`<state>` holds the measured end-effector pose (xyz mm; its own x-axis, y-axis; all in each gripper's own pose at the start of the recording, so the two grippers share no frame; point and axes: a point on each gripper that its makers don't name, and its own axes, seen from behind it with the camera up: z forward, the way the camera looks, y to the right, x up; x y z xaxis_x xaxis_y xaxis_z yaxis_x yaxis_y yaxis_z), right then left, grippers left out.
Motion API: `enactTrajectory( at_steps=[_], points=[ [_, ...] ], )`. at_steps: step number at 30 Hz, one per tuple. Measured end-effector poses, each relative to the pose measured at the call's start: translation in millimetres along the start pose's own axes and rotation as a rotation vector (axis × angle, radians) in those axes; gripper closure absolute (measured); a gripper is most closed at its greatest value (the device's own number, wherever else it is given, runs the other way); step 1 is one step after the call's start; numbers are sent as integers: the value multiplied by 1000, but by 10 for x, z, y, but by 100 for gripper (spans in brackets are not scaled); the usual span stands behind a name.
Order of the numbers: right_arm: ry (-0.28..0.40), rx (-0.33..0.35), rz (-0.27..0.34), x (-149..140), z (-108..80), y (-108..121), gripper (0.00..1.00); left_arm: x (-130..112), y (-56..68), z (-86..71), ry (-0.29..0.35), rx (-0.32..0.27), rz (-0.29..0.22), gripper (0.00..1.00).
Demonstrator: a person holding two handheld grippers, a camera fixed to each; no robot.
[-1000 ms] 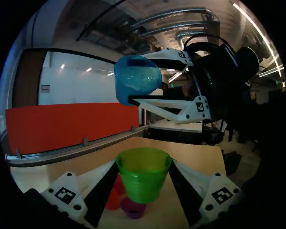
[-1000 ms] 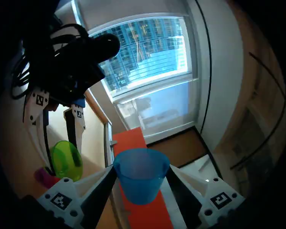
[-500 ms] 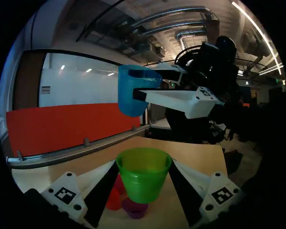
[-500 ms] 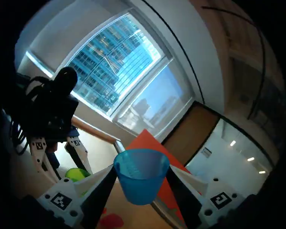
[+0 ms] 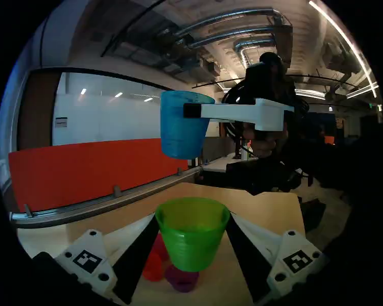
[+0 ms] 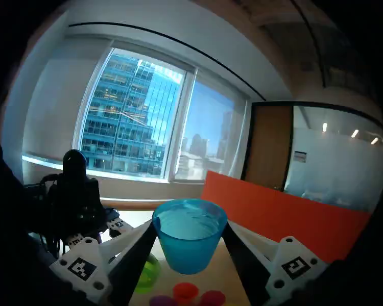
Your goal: Pour water
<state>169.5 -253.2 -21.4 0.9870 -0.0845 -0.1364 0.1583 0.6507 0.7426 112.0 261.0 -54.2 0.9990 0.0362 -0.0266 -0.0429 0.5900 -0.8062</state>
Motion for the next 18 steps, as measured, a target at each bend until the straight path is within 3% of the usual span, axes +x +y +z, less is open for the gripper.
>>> enactTrajectory(
  at_steps=[3,11,18],
  points=[
    [-3,11,30,-3,-17,-5,10,9,-10,-5,0,2,1,13],
    [-20,18,35,-56,-45,-6,10,10,-44,-15,-4,11,3,13],
    [-40,-8,40,-197,-151,118,10,-14,-155,-89,-18,42,15,13]
  ],
)
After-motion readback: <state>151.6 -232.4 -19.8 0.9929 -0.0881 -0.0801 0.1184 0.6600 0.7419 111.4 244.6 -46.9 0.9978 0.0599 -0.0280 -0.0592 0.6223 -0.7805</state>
